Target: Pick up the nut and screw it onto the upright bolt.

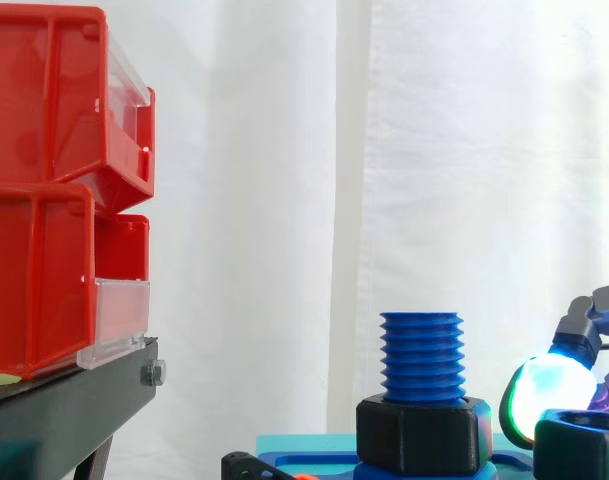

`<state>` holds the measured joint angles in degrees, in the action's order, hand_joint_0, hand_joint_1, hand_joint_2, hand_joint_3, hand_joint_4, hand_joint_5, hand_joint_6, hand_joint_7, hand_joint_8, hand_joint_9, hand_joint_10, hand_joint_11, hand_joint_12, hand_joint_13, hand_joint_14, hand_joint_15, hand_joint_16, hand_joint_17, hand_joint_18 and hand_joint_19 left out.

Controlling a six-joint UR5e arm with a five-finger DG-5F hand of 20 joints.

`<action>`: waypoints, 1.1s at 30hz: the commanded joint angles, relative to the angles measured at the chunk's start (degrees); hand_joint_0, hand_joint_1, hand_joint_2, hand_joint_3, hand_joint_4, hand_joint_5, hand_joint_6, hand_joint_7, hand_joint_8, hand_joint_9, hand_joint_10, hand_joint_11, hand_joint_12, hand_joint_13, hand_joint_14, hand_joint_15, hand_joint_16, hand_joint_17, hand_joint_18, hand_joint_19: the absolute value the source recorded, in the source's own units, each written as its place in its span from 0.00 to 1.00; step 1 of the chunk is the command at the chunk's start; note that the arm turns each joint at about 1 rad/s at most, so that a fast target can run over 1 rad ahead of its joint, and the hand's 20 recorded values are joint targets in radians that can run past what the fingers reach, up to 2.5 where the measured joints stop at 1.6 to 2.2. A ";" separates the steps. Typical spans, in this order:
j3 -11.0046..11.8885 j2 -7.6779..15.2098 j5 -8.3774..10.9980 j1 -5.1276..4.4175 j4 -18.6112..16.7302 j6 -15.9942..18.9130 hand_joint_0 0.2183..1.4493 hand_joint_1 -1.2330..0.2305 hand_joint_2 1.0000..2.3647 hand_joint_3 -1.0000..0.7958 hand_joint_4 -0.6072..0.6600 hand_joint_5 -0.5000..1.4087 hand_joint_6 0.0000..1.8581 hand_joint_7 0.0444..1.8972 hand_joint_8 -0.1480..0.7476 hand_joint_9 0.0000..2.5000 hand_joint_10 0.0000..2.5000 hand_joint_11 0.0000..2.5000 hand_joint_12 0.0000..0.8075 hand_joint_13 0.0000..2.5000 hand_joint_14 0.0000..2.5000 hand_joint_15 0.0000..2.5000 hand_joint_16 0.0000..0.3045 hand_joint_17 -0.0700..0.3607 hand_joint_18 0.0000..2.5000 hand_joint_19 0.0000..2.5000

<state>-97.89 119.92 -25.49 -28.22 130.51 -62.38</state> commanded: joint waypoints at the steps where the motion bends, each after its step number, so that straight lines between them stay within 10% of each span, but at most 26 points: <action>1: 0.07 -0.48 0.00 0.27 3.00 2.70 0.31 0.35 0.00 0.28 0.67 0.19 0.27 0.73 0.52 0.30 0.00 0.04 0.46 0.34 0.00 0.05 0.12 0.36 0.25 0.13; 27: -0.02 -9.44 -3.60 3.26 13.02 3.93 0.31 0.36 0.00 0.28 0.67 0.19 0.27 0.73 0.53 0.30 0.00 0.04 0.47 0.34 0.00 0.05 0.13 0.37 0.27 0.15; 33: 1.39 -11.38 -8.61 5.10 13.46 3.85 0.31 0.36 0.00 0.28 0.67 0.19 0.27 0.73 0.53 0.30 0.00 0.04 0.47 0.35 0.00 0.06 0.13 0.37 0.27 0.15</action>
<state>-97.22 109.03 -32.10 -23.81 143.81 -58.56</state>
